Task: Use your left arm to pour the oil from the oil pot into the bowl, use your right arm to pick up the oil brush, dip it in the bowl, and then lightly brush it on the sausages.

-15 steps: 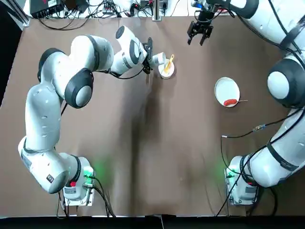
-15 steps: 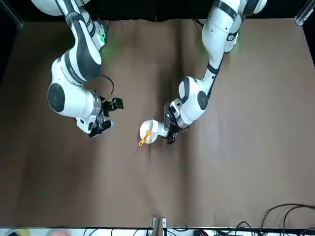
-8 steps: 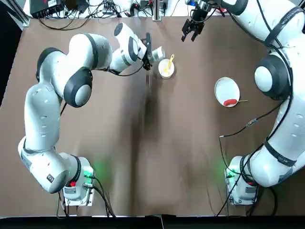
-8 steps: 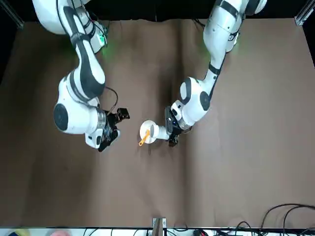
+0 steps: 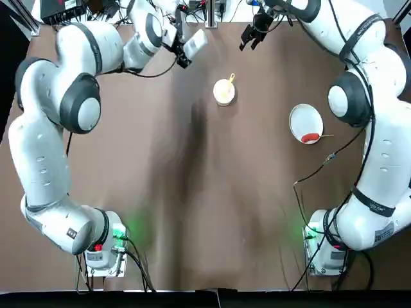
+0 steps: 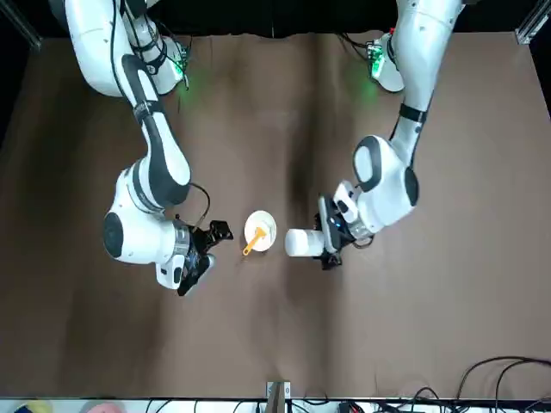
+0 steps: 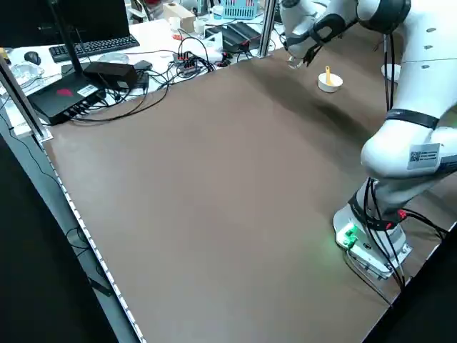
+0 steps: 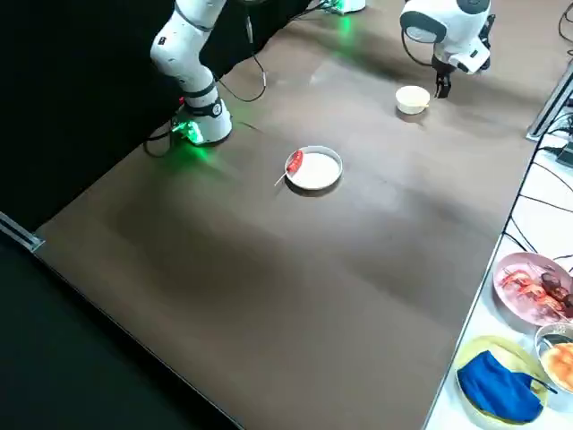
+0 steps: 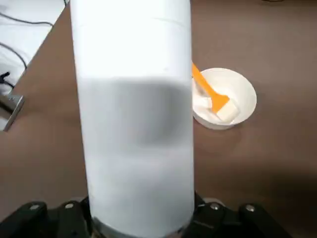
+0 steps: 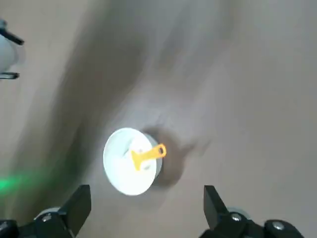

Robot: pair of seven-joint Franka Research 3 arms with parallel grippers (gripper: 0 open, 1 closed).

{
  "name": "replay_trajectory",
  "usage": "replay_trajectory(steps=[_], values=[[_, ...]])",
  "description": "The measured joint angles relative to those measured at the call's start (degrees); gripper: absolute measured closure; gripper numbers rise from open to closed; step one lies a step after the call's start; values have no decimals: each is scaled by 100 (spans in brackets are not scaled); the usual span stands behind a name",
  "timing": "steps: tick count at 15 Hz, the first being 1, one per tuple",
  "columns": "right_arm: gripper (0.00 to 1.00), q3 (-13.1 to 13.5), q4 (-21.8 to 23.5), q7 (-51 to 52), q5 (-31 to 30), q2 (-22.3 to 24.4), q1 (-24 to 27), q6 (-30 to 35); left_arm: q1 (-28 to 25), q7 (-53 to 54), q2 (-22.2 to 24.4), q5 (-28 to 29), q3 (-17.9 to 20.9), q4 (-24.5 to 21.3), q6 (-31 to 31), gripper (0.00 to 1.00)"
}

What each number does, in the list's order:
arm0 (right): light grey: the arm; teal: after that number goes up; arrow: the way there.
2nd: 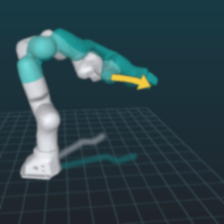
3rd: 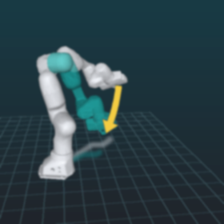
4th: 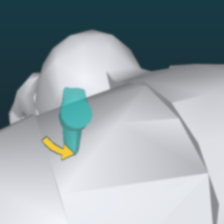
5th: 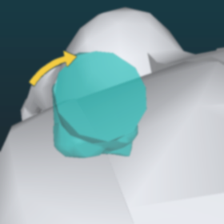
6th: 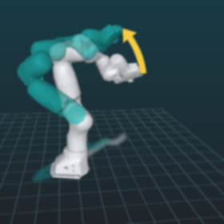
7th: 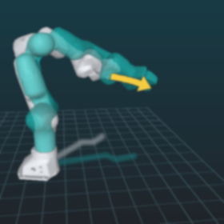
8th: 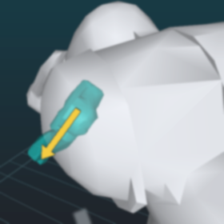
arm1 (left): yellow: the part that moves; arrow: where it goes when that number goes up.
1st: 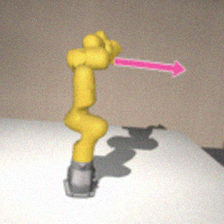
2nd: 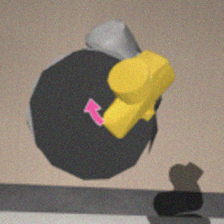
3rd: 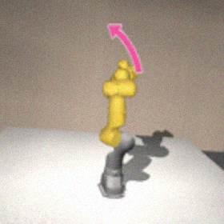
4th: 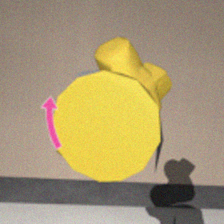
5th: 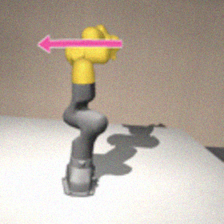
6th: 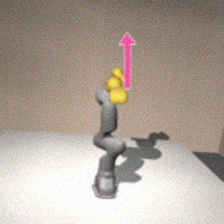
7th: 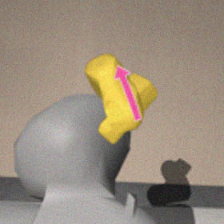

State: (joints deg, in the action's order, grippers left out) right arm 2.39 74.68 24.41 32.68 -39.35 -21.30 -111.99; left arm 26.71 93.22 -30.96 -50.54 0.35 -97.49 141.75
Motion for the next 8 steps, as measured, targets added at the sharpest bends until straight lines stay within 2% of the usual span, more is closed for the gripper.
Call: replay_trajectory(steps=[3, 5, 8], values=[[0, 4, -65, 172, 0, -99, 17, -342, -518, 4, 58, 29, 0, -2, -510, 44], [0, 1, -66, 397, 0, -239, 17, -681, -1266, 136, 61, 32, -57, -13, -1215, 44], [0, -2, -64, 446, 36, -356, 10, -863, -2300, 880, 33, 14, -488, -51, -1689, 44]])
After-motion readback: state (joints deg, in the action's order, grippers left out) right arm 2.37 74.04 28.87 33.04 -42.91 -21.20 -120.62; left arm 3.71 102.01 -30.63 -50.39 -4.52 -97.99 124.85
